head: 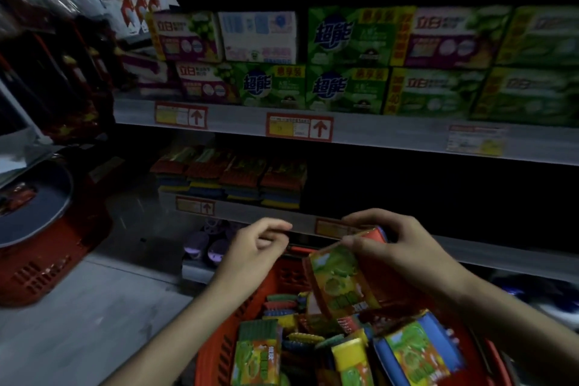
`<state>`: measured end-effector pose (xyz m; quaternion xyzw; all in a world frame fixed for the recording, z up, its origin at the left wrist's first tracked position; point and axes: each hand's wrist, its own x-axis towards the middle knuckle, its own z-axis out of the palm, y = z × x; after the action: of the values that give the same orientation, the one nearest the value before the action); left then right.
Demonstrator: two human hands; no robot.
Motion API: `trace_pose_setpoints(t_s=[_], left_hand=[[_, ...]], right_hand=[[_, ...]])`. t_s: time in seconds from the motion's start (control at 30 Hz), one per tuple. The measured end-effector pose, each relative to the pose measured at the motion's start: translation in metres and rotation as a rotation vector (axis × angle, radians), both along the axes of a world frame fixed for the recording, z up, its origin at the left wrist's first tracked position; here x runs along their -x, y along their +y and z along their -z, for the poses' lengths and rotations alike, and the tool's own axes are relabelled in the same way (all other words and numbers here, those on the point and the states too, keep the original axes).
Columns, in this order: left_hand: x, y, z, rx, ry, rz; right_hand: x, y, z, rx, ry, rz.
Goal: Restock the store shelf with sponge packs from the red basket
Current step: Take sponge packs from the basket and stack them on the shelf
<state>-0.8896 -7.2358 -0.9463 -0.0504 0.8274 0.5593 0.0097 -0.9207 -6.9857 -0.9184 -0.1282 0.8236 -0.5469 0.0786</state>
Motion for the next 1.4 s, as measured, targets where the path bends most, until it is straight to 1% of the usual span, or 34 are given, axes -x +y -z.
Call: trace_pose_setpoints(t_s=[0.1, 0.13, 0.2, 0.23, 0.3, 0.37, 0.5, 0.77, 0.97, 1.07, 1.13, 1.23, 1.33, 1.4], left_hand=[[-0.011, 0.012, 0.007, -0.173, -0.101, -0.114], [-0.013, 0.016, 0.011, -0.198, -0.134, -0.101], [-0.014, 0.025, 0.015, -0.247, -0.210, 0.016], [-0.011, 0.031, 0.015, -0.308, -0.253, 0.090], [-0.007, 0.042, 0.016, -0.527, -0.357, 0.179], [-0.004, 0.052, 0.018, -0.705, -0.400, 0.239], [-0.015, 0.073, 0.016, -0.675, -0.326, 0.232], [-0.016, 0.082, 0.020, -0.635, -0.347, 0.162], [-0.018, 0.080, 0.019, -0.664, -0.373, 0.157], [-0.015, 0.076, 0.014, -0.670, -0.365, 0.151], [-0.011, 0.070, 0.012, -0.661, -0.315, 0.088], [-0.008, 0.061, 0.008, -0.656, -0.231, -0.041], [-0.006, 0.058, 0.007, -0.656, -0.179, -0.105], [-0.003, 0.059, 0.006, -0.651, -0.165, -0.129]], right_hand=[[-0.014, 0.023, -0.007, 0.163, -0.086, 0.074], [-0.018, 0.028, -0.007, 0.218, -0.111, 0.098], [-0.021, 0.036, -0.006, 0.314, -0.176, 0.153], [-0.021, 0.038, -0.005, 0.345, -0.212, 0.177], [-0.019, 0.041, -0.004, 0.380, -0.266, 0.209], [-0.016, 0.043, -0.004, 0.429, -0.301, 0.211], [-0.017, 0.045, 0.004, 0.452, -0.326, 0.177], [-0.020, 0.037, 0.020, 0.455, -0.275, 0.145], [-0.024, 0.033, 0.020, 0.419, -0.293, 0.148], [-0.020, 0.030, 0.015, 0.435, -0.348, 0.158], [-0.025, 0.032, 0.014, 0.439, -0.340, 0.091], [-0.031, 0.029, 0.018, 0.267, -0.226, 0.120], [-0.036, 0.029, 0.027, 0.302, -0.228, 0.108], [-0.038, 0.027, 0.030, 0.299, -0.193, 0.136]])
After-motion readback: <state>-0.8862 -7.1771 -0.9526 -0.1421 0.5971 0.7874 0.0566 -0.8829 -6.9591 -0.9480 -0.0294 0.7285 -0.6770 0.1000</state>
